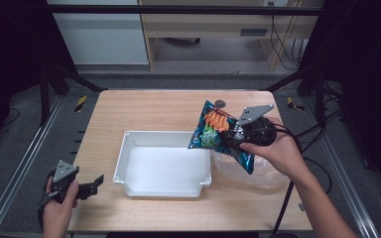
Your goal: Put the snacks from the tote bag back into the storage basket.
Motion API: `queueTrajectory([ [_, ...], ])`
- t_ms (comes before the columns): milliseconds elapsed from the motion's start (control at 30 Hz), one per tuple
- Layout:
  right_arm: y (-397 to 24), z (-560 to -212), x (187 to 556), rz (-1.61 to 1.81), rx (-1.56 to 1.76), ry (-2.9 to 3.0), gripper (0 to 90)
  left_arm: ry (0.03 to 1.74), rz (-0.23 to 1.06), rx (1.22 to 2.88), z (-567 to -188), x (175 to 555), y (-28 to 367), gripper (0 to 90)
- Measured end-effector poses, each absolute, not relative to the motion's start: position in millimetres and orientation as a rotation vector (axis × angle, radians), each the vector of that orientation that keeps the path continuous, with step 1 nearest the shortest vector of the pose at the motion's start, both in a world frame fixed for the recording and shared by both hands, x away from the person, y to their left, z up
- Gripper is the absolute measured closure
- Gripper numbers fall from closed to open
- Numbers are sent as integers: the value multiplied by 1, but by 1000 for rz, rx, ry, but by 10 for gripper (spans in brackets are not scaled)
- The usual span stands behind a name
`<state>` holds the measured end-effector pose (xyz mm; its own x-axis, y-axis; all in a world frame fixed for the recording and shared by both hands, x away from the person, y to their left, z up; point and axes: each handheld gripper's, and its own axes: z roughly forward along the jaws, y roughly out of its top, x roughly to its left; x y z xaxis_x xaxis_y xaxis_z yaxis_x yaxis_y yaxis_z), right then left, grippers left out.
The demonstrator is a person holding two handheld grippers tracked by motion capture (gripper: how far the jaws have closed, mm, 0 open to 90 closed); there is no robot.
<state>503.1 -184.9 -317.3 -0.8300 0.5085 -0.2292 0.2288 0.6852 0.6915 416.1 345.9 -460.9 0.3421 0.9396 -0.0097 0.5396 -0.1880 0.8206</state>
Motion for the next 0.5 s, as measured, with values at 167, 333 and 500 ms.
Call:
queueTrajectory([
  [167, -175, -316, 501, 954, 549, 2503, 402, 1300, 668, 1848, -461, 416, 345, 24],
  [333, -165, -316, 500, 953, 516, 2517, 402, 1304, 667, 1845, -461, 416, 346, 24],
  [500, -157, -317, 500, 959, 507, 2528, 404, 1302, 668, 1844, -461, 416, 346, 24],
])
